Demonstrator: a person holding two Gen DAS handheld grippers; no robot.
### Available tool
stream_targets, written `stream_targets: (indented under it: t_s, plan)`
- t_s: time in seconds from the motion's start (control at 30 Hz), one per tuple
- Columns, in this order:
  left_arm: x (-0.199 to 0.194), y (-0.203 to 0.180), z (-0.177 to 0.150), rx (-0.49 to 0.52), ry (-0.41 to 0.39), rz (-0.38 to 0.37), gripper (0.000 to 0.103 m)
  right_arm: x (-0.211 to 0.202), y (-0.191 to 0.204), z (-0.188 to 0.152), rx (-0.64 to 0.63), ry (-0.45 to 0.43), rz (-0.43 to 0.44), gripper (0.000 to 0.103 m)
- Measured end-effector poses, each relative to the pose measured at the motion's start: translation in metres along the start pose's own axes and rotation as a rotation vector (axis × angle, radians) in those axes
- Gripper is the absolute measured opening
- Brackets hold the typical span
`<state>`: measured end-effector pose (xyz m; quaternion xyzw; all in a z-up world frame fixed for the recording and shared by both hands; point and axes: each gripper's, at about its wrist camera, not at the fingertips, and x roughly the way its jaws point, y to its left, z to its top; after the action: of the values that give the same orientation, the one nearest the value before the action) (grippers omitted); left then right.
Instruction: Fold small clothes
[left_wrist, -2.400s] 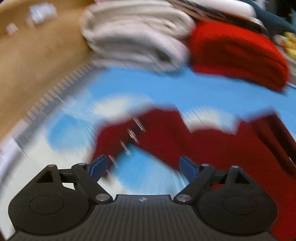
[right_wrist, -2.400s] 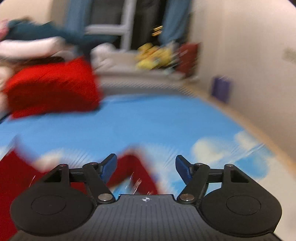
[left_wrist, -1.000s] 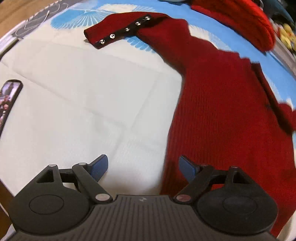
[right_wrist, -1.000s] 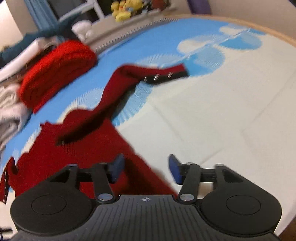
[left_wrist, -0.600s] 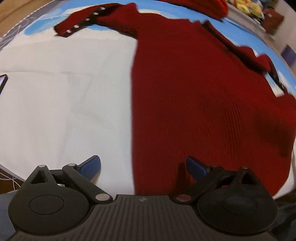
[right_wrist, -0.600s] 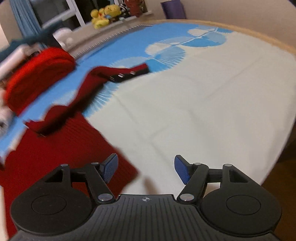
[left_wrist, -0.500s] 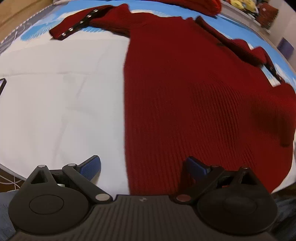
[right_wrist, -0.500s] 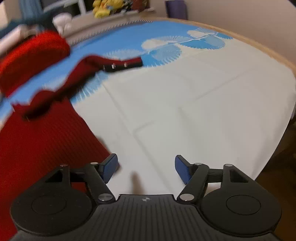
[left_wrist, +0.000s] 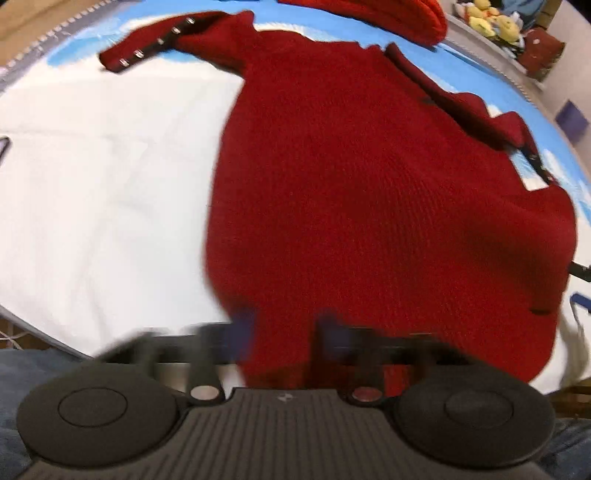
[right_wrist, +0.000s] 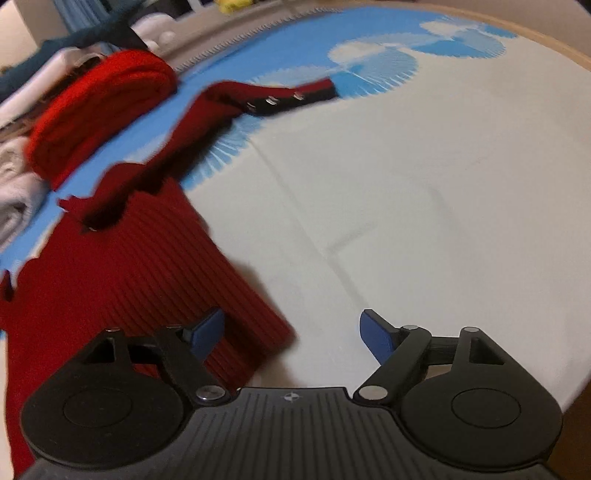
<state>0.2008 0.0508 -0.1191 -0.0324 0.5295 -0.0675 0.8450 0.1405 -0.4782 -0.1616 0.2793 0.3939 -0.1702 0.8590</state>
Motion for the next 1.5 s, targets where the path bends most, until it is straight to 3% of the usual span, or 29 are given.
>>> stream_targets:
  t_s: [0.03,0.13,0.33,0.4,0.47,0.57,0.6,0.63,0.67,0.7,0.73,0.77,0.87,0.9,0.93,0.97,1.0,1.03,1.1,1.23,1.3,1.33,1.37,1.43,1.47,1.5]
  plan:
    - [-0.002,0.002,0.002,-0.023,0.008,0.008,0.011,0.003,0.005,-0.001,-0.038,0.044,0.034,0.006]
    - [-0.015,0.016,0.007,-0.073,0.007,0.046,0.008,-0.017,0.019,-0.012,-0.127,0.018,0.055,0.006]
    - [-0.043,0.062,0.020,-0.123,-0.048,0.081,0.008,-0.115,-0.016,-0.043,-0.015,-0.166,0.324,0.006]
    - [-0.043,0.069,0.021,-0.129,-0.044,0.096,0.008,-0.114,-0.030,-0.048,0.064,-0.168,0.279,0.011]
    - [-0.037,0.070,0.023,-0.134,-0.027,0.111,0.008,-0.108,-0.031,-0.042,0.056,-0.183,0.187,0.013]
    - [-0.027,0.056,0.024,-0.090,0.001,0.125,0.011,-0.098,-0.030,-0.038,0.035,-0.174,0.082,0.051]
    - [-0.029,0.061,0.015,-0.080,-0.009,0.136,0.012,-0.091,-0.029,-0.036,0.024,-0.146,0.079,0.054]
    - [-0.030,0.061,0.012,-0.071,-0.023,0.147,0.025,-0.085,-0.024,-0.036,0.013,-0.111,0.086,0.053]
    - [-0.030,0.061,0.008,-0.066,-0.034,0.153,0.049,-0.078,-0.023,-0.036,0.008,-0.073,0.087,0.055]
    - [-0.030,0.061,0.006,-0.068,-0.049,0.156,0.062,-0.069,-0.020,-0.036,-0.003,-0.035,0.076,0.056]
    - [-0.029,0.062,0.006,-0.078,-0.065,0.157,0.082,-0.060,-0.017,-0.036,-0.026,-0.005,0.057,0.056]
    - [-0.027,0.062,0.007,-0.089,-0.079,0.150,0.087,-0.054,-0.009,-0.037,-0.054,0.018,0.036,0.057]
    - [-0.010,0.059,0.013,-0.105,-0.037,0.088,0.087,-0.037,0.003,-0.043,-0.109,0.081,0.005,0.057]
    - [-0.001,0.059,0.015,-0.114,-0.012,0.073,0.086,-0.032,0.007,-0.044,-0.135,0.104,0.010,0.052]
    - [0.005,0.057,0.015,-0.113,0.009,0.075,0.069,-0.032,0.014,-0.048,-0.196,0.102,0.000,0.040]
    - [0.010,0.051,0.014,-0.080,0.023,0.096,0.038,-0.033,0.019,-0.051,-0.257,0.102,-0.001,0.014]
    - [0.008,0.046,0.013,-0.044,0.004,0.106,0.030,-0.037,0.021,-0.055,-0.278,0.089,-0.006,0.014]
    - [0.003,0.039,0.013,-0.011,-0.006,0.128,0.012,-0.043,0.021,-0.058,-0.277,0.086,-0.006,0.013]
    - [-0.009,0.032,0.011,0.050,-0.004,0.171,0.012,-0.062,0.014,-0.062,-0.229,0.089,0.024,0.013]
    - [-0.028,0.046,0.001,0.083,0.028,0.174,0.013,-0.080,0.011,-0.073,-0.175,0.129,0.054,0.013]
    - [-0.025,0.052,-0.004,0.105,0.082,0.175,0.017,-0.074,0.018,-0.078,-0.219,0.165,0.026,0.015]
    - [-0.026,0.056,-0.006,0.113,0.085,0.163,0.033,-0.072,0.022,-0.076,-0.230,0.171,0.011,0.017]
    - [-0.030,0.058,-0.006,0.114,0.068,0.145,0.061,-0.074,0.023,-0.073,-0.208,0.154,0.001,0.021]
    - [-0.048,0.066,0.001,0.072,-0.044,0.110,0.095,-0.084,0.020,-0.064,-0.144,0.063,0.013,0.046]
    - [-0.059,0.070,0.008,0.029,-0.120,0.099,0.100,-0.089,0.019,-0.057,-0.116,0.015,0.029,0.065]
    - [-0.063,0.073,0.016,0.002,-0.154,0.090,0.100,-0.090,0.020,-0.050,-0.097,-0.026,0.047,0.072]
